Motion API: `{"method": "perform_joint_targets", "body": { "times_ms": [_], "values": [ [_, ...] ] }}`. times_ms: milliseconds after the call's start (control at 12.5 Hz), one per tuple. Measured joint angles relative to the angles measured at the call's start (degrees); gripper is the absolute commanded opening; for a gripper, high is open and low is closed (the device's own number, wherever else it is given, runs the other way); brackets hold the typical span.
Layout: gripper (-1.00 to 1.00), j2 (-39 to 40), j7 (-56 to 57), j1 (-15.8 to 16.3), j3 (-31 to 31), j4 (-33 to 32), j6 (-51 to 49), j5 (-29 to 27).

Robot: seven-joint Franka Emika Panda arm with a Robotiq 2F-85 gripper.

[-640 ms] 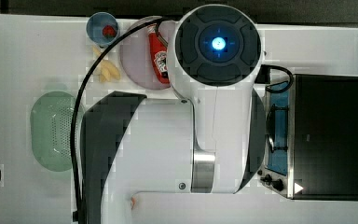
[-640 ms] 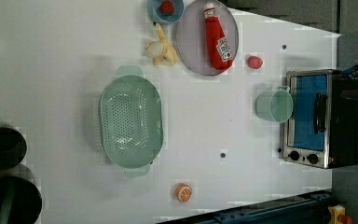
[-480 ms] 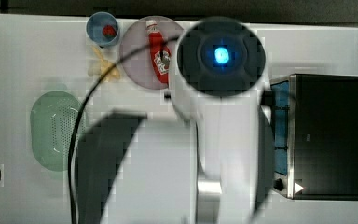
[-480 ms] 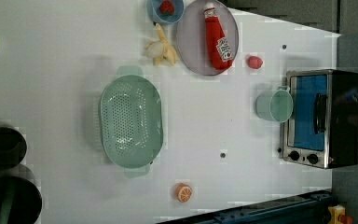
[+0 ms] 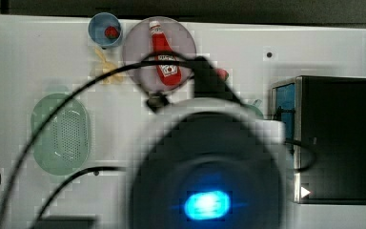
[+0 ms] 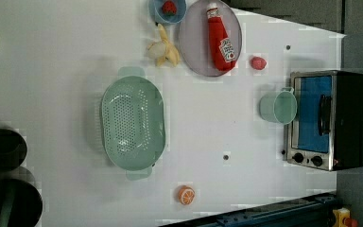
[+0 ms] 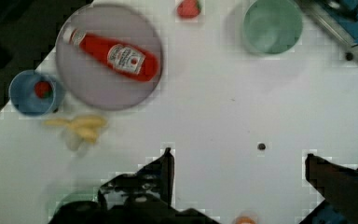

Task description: Drag strainer left to right.

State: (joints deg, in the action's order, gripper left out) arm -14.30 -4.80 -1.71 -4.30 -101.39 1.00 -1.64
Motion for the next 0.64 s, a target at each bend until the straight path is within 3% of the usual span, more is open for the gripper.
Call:
{"method": "perform_joint_targets", "body": {
  "times_ms": [320,640],
  "values": [
    [1.00,3.97,-12.37,3.95,-11.62,-0.67,2.11,-1.76],
    [1.00,10.26,-34.33,5.45,-25.16,-2.69,9.58,0.01]
  ]
}}
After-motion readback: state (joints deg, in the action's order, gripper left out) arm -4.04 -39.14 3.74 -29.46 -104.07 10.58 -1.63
